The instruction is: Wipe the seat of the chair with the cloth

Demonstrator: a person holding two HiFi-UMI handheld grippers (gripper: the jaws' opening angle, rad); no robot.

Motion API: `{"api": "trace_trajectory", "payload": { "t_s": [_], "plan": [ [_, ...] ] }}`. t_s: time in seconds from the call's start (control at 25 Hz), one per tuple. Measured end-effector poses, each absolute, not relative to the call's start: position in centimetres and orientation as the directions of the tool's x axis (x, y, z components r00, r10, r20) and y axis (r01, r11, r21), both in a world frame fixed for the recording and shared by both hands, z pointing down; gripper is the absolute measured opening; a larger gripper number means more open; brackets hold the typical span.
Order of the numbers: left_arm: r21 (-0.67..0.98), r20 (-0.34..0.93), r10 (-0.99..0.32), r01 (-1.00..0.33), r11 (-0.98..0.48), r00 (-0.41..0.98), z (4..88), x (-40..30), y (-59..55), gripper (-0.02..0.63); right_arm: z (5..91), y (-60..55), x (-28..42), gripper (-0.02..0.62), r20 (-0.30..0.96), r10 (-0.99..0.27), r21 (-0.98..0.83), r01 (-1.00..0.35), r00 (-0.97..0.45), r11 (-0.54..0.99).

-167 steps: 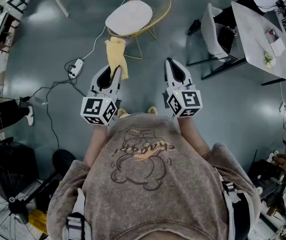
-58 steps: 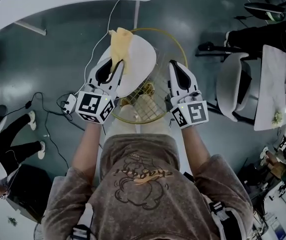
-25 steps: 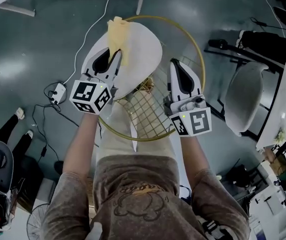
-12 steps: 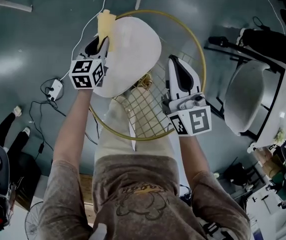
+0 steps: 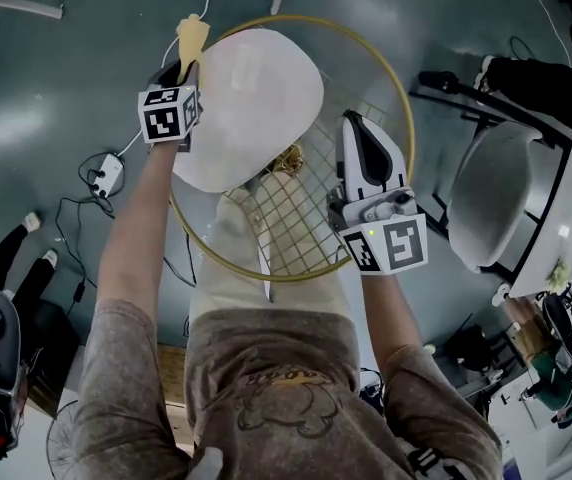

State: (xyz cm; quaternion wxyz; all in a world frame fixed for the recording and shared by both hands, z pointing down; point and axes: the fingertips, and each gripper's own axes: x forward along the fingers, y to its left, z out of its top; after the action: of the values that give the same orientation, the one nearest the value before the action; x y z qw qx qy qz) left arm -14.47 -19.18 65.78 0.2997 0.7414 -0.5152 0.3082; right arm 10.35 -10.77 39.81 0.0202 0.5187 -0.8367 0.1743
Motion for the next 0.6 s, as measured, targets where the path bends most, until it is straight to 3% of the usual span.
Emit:
{"api": "trace_trajectory", "payload": {
  "t_s": [0.32,0.6],
  "plan": [
    [0.171,0.803,-0.523,-0.952,-0.254,0.284,67.6,-12.5,-19.1,0.092,39.8,-10.5,10.6,0.023,0.220,-0.863,-0.285,-0.876,-0.455,0.389],
    [0.225,0.824,-0.447,-0.925,-0.306,0.349,69.2,-9.1,-18.2,0.092,39.9,-10.2,10.4,0.023,0.221,-0.860,-0.286,-0.874,-0.460,0.394]
  ]
}}
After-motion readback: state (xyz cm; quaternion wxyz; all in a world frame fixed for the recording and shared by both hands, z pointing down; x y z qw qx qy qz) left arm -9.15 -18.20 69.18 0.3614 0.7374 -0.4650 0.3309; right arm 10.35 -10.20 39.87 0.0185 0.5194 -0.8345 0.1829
